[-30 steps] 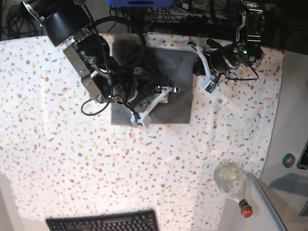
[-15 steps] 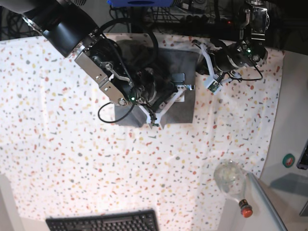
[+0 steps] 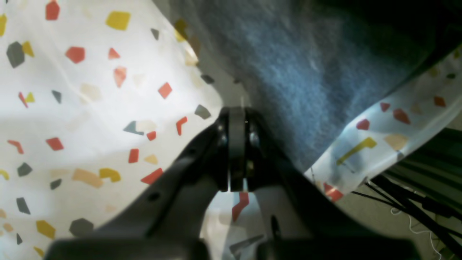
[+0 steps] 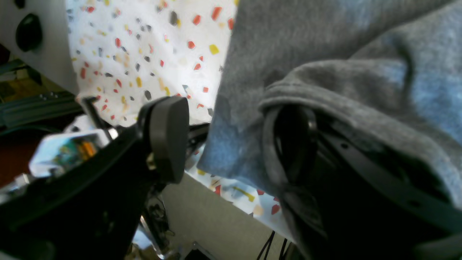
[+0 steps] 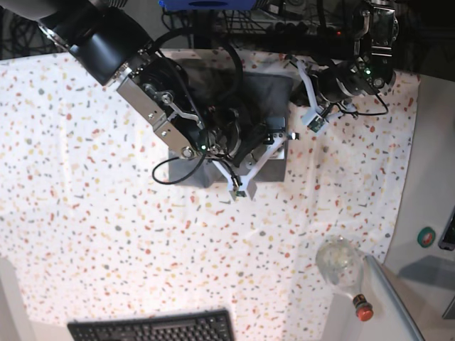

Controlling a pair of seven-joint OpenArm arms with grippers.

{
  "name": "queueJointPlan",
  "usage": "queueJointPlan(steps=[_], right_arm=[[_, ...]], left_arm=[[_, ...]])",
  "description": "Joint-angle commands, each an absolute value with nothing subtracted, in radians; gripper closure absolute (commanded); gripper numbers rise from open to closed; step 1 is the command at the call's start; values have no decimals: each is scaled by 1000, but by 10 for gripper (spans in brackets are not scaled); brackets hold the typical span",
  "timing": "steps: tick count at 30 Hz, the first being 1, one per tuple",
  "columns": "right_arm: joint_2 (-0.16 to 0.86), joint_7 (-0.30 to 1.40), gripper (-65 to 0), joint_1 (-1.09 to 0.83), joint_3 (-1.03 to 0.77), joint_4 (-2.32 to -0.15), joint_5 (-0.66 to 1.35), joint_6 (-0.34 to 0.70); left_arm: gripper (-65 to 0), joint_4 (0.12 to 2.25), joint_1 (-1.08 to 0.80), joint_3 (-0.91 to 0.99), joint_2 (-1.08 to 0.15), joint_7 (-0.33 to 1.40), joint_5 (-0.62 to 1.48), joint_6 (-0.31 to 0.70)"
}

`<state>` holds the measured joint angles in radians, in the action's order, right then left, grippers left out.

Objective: Layout the t-shirt on the table in an organized manner, then fold the t-shirt properly
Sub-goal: 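Press and tuck the folded shirt layers with the right gripper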

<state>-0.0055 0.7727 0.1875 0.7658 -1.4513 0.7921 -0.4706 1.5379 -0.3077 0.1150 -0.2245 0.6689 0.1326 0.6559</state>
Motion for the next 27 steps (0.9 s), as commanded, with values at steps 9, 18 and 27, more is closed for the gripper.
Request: queueJointPlan(steps=[9,18,27], right_arm=[[-39,737,-375,206,756,-1474,802,-312],[24,776,-366,211,743,-1742,802,-335],[177,805,0,85,483,-1733,802,-495]], left_arm=[[0,1621,-375,159,-271,653,147,659],[0,1618,-446,452,-331,653,154,667],[0,1623,-486,590,-348,651,154,667]])
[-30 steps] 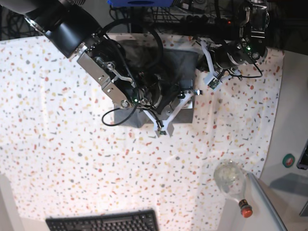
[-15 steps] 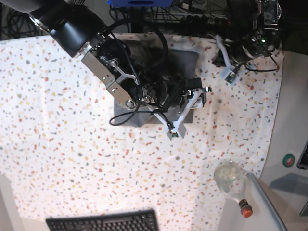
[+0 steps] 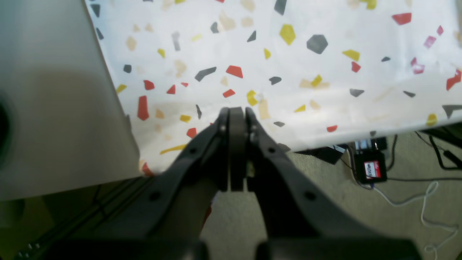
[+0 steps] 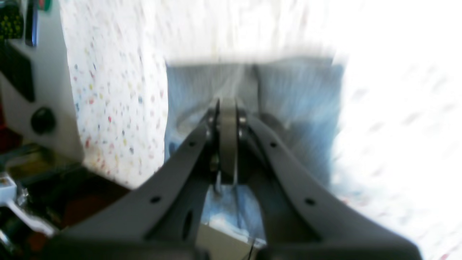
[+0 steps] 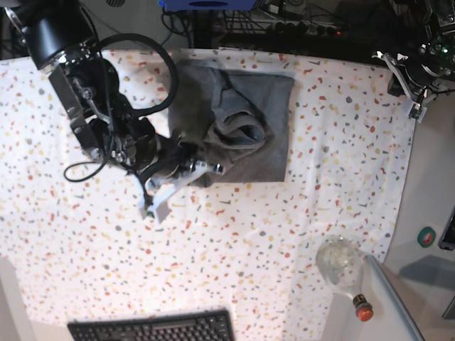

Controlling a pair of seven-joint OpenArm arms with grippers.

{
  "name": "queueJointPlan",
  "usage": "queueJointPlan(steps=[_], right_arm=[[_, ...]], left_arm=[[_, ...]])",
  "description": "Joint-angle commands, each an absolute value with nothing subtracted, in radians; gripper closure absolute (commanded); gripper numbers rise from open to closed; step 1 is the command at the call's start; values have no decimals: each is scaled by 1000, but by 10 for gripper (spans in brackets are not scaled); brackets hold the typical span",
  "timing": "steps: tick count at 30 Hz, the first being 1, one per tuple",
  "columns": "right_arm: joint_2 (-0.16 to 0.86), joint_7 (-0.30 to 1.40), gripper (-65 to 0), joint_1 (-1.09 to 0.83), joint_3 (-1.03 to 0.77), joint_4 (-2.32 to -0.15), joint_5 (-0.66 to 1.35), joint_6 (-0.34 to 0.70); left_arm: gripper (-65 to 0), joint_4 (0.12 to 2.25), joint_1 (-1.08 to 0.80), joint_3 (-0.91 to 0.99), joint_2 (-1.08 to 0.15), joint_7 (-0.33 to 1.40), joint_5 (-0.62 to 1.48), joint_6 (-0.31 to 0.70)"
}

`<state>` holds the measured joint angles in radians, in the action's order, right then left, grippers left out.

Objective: Layout the t-shirt on the table in an organized manner, then fold the t-shirt properly
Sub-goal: 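Press and tuck the folded shirt layers with the right gripper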

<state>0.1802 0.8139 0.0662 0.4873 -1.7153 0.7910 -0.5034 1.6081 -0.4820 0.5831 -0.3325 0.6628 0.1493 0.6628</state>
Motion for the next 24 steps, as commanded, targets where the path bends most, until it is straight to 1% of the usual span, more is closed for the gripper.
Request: queueJointPlan(steps=[1,5,13,16,24], right_arm=[[174,805,0,79,478,-1704,802,-495],[173,803,0,76,521,-1601,802,-498],[171,802,0,87,579,-1541,800,-499],[136,802,0,104,615,-1524,800,-499],[38,802,0,177,619,-1432,800,-493]], left_arm=[[0,1620,-483,588,-348,651,154,667],[0,1623,-476,587,-343,651,154,667],[0,1620,-476,587,-343,651,154,667],[0,1620,-476,587,-343,651,154,667],[0,1620,-476,587,-341,651,156,667]])
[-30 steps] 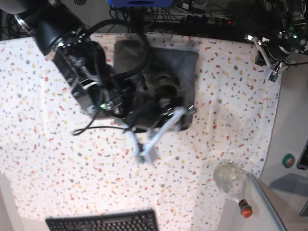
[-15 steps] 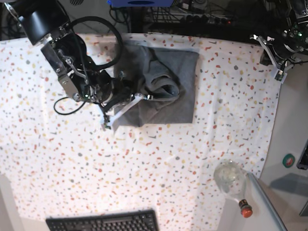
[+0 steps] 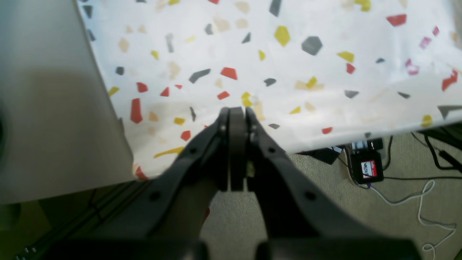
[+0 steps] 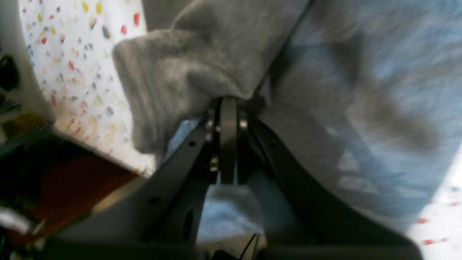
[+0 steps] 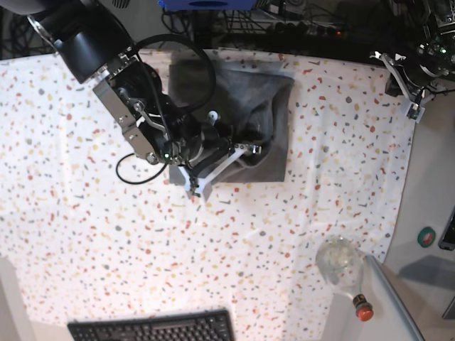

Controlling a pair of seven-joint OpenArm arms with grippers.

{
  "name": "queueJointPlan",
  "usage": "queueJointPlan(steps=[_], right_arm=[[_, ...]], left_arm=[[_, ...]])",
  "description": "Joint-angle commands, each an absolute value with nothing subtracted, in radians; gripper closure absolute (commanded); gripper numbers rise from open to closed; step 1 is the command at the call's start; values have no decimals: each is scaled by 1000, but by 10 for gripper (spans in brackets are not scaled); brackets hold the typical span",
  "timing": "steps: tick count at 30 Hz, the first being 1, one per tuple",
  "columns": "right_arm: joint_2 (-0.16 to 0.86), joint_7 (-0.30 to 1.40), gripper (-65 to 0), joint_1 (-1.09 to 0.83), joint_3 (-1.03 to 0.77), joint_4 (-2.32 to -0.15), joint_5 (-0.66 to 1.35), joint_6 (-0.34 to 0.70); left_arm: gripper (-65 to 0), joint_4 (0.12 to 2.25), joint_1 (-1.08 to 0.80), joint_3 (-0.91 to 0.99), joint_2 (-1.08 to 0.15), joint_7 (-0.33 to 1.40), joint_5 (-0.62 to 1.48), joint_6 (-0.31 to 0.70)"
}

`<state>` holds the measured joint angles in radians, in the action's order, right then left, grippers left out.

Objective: Layout the t-shirt on the table in an organized manner, then fold the t-shirt properly
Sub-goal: 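Press and tuck the folded shirt layers with the right gripper, then smooth the folded shirt with the right gripper and withdraw it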

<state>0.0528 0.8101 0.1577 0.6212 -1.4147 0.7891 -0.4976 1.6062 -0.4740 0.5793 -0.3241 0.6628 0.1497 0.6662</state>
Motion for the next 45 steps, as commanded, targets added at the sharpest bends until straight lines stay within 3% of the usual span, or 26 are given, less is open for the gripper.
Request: queueJointPlan(steps=[1,6,14,19,22,31,37,45], right_arm=[[30,802,0,189,619,-1419,800,-493],[-18,730,0,242,628,-1325,800,-489],[-68,567,0,351,898,-1241,800,-466],[21,567,0,329,898,-1415,800,-472],[51,567,0,331,898,-1391,800,-558],[44,510,0,361,905,-1204,800,-570],[45,484,0,354,905,-1280,800,-545],[18,441,0,389,905,-1224,800,-530]], left_arm=[[0,1620,-476,587,-341,651,156,667],[0,1620,-476,587,-341,651,156,667],[0,1620,-475,587,-341,651,156,667],[0,1618,-476,591,-343,651,156,667],[0,1600,-476,593,-343,650,156,667],[0,1586,-476,588,-341,648,156,667],[0,1584,-476,588,-341,648,156,667],[0,1584,-475,588,-341,648,156,667]])
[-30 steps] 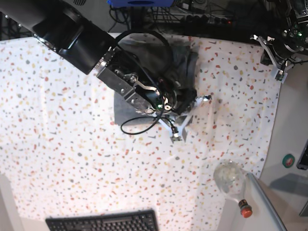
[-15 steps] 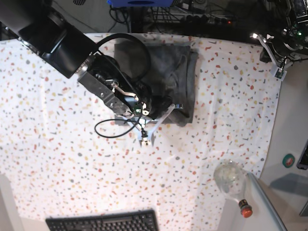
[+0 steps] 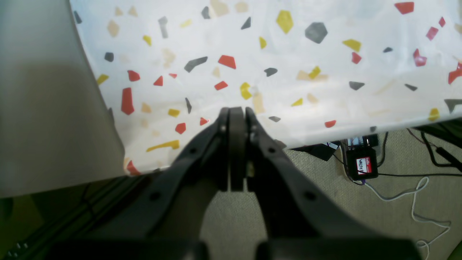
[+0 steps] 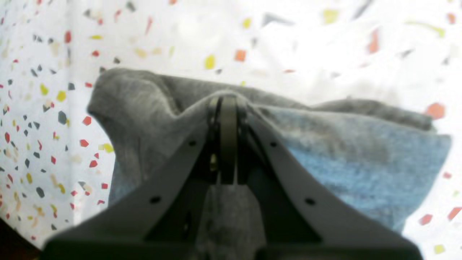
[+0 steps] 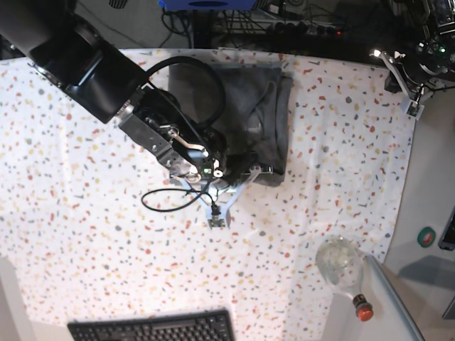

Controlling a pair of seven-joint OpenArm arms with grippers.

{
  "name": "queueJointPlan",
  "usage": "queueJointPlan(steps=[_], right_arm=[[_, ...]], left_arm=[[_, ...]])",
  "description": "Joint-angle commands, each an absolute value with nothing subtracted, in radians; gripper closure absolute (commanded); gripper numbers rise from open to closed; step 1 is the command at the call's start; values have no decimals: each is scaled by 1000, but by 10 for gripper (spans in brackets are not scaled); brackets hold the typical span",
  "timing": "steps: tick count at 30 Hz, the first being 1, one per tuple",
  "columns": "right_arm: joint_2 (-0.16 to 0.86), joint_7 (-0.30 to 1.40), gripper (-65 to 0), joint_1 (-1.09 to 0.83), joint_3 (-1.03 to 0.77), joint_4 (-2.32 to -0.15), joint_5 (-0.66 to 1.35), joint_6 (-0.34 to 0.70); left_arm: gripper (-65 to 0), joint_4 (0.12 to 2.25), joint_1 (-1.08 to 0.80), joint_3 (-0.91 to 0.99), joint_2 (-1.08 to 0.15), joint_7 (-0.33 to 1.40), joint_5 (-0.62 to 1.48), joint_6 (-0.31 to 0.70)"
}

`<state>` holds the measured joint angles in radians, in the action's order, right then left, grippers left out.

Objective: Layout the t-shirt on the table in an organized manner, then fold the t-shirt properly
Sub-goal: 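Smooth the folded shirt with the right gripper and withdraw it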

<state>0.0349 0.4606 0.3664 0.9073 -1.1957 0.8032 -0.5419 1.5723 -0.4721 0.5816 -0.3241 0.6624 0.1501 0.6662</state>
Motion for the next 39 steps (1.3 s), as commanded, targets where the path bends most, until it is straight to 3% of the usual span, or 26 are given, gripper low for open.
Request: queueJointPlan(steps=[1,6,10,15,22,29,34,39], right_arm=[[25,447,0,384,905,-1260,800,-530],[58,492,0,351,903,-1351,800,-567],[16,478,0,367,905,-1219,799,-558],[-39,401,0,398,905,-1078,799,-473],[-4,458,0,355,905,-1262,799,-476],[-76,395,0,417,906,-1012,799,-472],[2,495,0,354,918,-1287,799,-489],[116,682,0,225,918,-1592,799,-654]], left_arm=[[0,1584,-475,588,-341,648,156,667],[0,1584,-475,590,-341,647,156,667],[0,1584,-475,588,-341,647,156,667],[0,1584,-475,588,-341,647,156,667],[0,1580,-473,596,-348,647,156,667],[0,1586,-475,590,-346,647,156,671],[0,1578,-503,613,-349,645,147,698],[0,1489,-493,777,-355,642,145,698]])
